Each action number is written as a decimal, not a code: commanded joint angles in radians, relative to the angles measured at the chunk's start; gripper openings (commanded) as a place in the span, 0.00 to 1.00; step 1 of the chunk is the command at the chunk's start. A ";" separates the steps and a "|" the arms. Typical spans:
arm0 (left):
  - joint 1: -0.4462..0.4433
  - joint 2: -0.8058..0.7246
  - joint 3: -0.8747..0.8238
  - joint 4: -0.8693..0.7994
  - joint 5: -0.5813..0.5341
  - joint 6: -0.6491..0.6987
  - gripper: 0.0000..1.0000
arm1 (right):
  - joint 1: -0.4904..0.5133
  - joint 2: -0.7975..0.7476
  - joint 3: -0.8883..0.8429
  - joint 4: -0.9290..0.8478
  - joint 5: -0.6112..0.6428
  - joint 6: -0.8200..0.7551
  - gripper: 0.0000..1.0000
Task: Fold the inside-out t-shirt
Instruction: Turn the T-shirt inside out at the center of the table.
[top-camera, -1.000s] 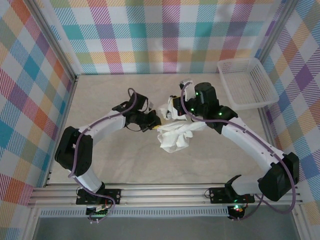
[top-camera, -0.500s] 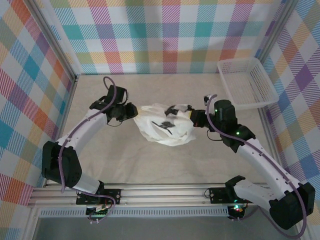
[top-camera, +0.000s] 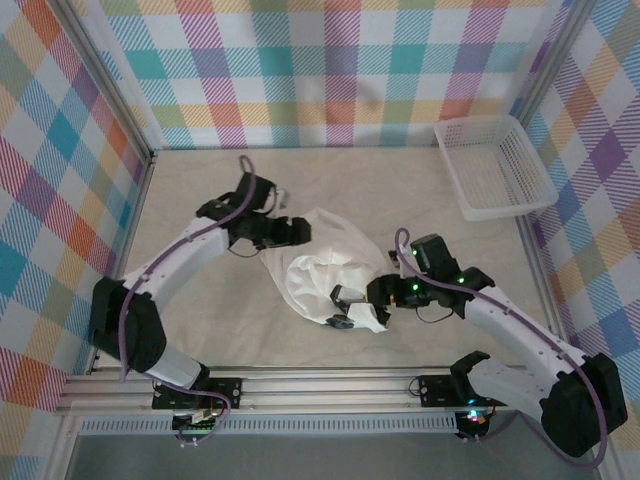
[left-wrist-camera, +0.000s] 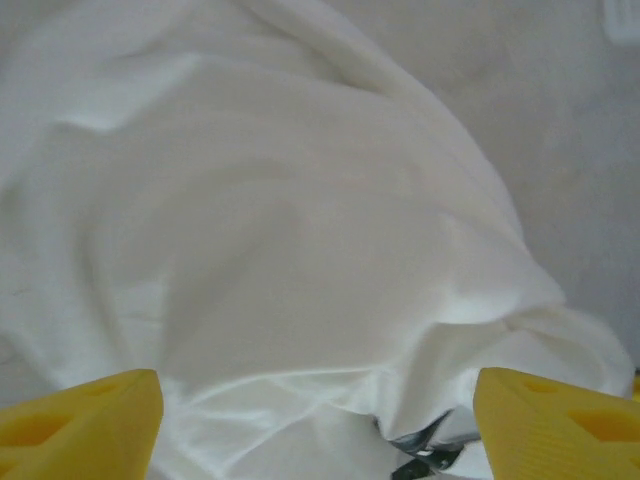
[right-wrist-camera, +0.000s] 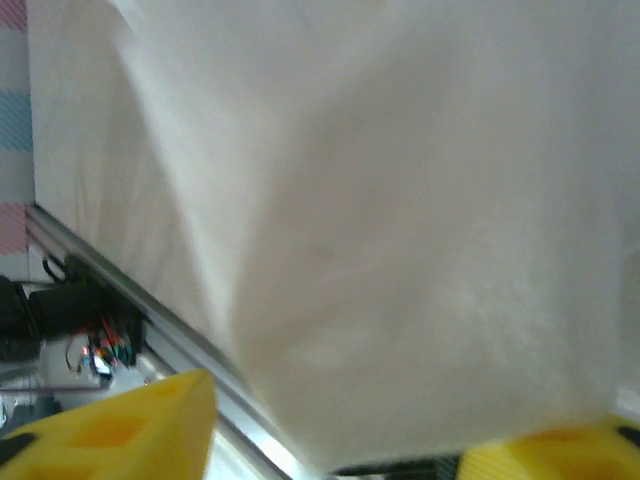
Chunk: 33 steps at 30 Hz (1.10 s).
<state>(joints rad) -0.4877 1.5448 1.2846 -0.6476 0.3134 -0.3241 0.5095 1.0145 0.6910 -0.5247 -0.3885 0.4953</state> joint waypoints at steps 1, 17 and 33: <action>-0.081 0.118 0.126 -0.099 -0.079 0.119 0.91 | -0.003 0.017 0.127 -0.033 0.213 -0.022 0.66; -0.051 0.253 0.277 -0.049 0.157 0.017 0.00 | 0.011 0.446 0.187 0.043 0.191 -0.161 0.22; 0.018 0.032 0.221 0.077 0.285 -0.182 0.00 | 0.157 0.101 0.136 0.220 0.502 -0.379 0.79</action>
<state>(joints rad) -0.4694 1.6012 1.5230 -0.6014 0.5690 -0.4671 0.6670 1.1168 0.7876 -0.4389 0.0170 0.2737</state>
